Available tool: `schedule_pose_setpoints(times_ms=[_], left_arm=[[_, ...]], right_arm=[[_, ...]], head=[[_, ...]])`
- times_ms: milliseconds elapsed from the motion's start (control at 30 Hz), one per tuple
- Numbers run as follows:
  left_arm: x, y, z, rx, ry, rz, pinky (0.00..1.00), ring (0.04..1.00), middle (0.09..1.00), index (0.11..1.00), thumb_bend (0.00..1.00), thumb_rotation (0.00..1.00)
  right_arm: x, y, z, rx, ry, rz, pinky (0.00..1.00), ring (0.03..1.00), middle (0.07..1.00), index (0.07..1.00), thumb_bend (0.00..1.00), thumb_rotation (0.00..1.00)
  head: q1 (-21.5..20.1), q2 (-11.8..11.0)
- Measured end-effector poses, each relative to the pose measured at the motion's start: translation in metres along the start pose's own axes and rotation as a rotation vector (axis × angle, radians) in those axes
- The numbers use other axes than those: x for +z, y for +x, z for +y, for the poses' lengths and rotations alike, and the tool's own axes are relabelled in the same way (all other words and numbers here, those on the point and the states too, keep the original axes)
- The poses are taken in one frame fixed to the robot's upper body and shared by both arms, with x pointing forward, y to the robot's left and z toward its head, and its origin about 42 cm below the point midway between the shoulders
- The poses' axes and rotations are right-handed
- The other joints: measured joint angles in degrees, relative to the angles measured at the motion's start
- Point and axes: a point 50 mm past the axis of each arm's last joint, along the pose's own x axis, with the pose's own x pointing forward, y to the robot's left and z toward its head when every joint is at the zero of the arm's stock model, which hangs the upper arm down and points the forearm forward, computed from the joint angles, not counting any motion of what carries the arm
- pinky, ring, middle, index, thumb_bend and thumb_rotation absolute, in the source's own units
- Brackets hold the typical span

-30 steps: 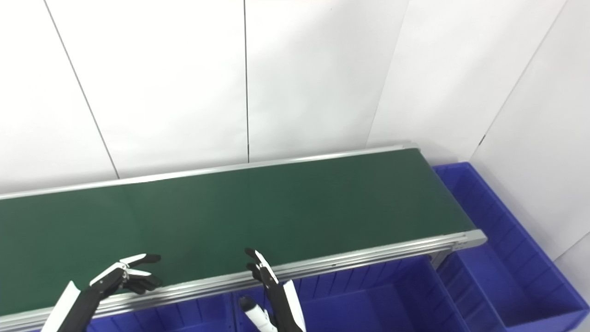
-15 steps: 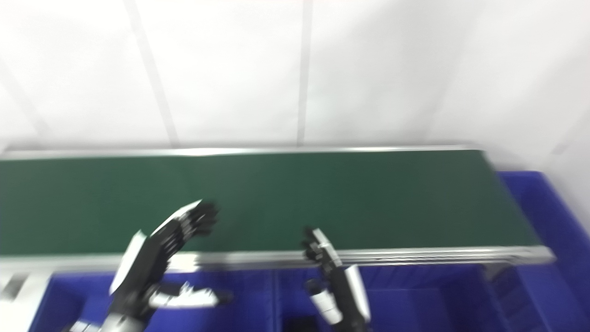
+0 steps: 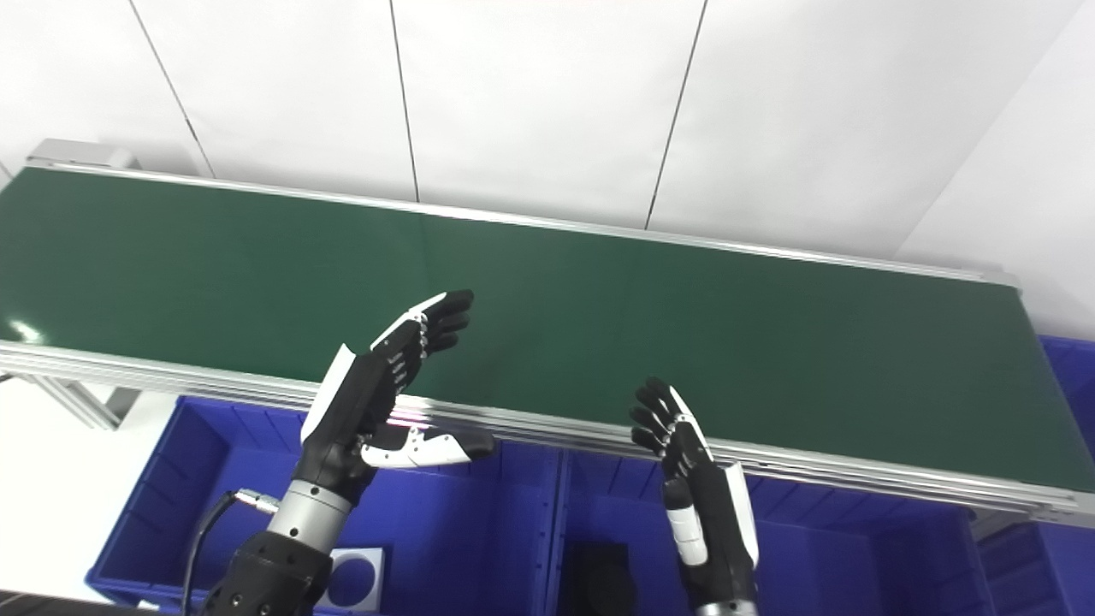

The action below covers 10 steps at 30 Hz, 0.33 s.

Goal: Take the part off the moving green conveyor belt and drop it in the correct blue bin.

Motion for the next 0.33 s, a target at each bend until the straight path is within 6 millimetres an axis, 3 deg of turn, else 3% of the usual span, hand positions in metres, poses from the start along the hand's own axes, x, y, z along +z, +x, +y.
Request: schedule_pose_setpoints(times_ms=[133, 333], left_arm=[[-0.007, -0.005, 0.006, -0.045, -0.008, 0.015, 0.87, 0.891, 0.901, 0.86, 0.82, 0.4], [-0.013, -0.01, 0.012, -0.092, 0.001, 0.039, 0.86, 0.897, 0.909, 0.874, 0.77, 0.38]], right_arm=[[0.001, 0.001, 0.007, -0.033, -0.013, -0.002, 0.85, 0.898, 0.92, 0.917, 0.95, 0.99], [-0.001, 0.0, 0.021, -0.087, -0.045, 0.005, 0.86, 0.903, 0.93, 0.92, 0.85, 1.0]], head=[[-2.46, -0.62], [-3.25, -0.53]])
